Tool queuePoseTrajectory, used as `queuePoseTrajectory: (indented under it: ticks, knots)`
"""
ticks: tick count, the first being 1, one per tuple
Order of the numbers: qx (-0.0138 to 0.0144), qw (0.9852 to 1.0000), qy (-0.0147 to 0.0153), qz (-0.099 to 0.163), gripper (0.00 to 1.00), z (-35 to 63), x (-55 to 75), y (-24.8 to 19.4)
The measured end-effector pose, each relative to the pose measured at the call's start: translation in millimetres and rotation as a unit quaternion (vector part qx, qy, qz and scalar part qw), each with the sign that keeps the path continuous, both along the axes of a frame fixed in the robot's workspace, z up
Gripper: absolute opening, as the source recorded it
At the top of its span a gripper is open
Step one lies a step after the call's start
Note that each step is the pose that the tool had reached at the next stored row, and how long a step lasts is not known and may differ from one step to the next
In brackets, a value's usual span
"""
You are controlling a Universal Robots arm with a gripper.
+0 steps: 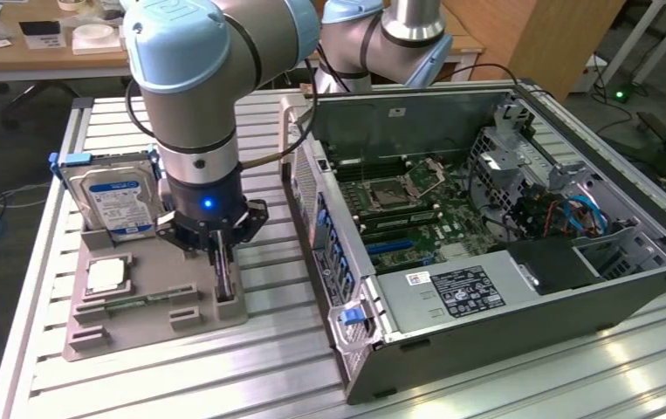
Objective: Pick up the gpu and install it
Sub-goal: 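Pick up the gpu and move the gpu toward the slot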
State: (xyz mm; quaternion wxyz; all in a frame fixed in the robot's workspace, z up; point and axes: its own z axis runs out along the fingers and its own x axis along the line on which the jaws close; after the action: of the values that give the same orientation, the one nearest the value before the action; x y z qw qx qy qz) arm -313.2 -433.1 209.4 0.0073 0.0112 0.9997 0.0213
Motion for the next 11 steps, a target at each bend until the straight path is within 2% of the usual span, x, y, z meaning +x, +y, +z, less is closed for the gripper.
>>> queuePoseTrajectory:
  ticks: [3, 11]
  knots:
    - [0.0001, 1.0, 0.0, 0.0, 0.28, 2.8, 0.0, 0.0]
    - [0.0001, 1.0, 0.0, 0.0, 0.28, 28.4, 0.0, 0.0]
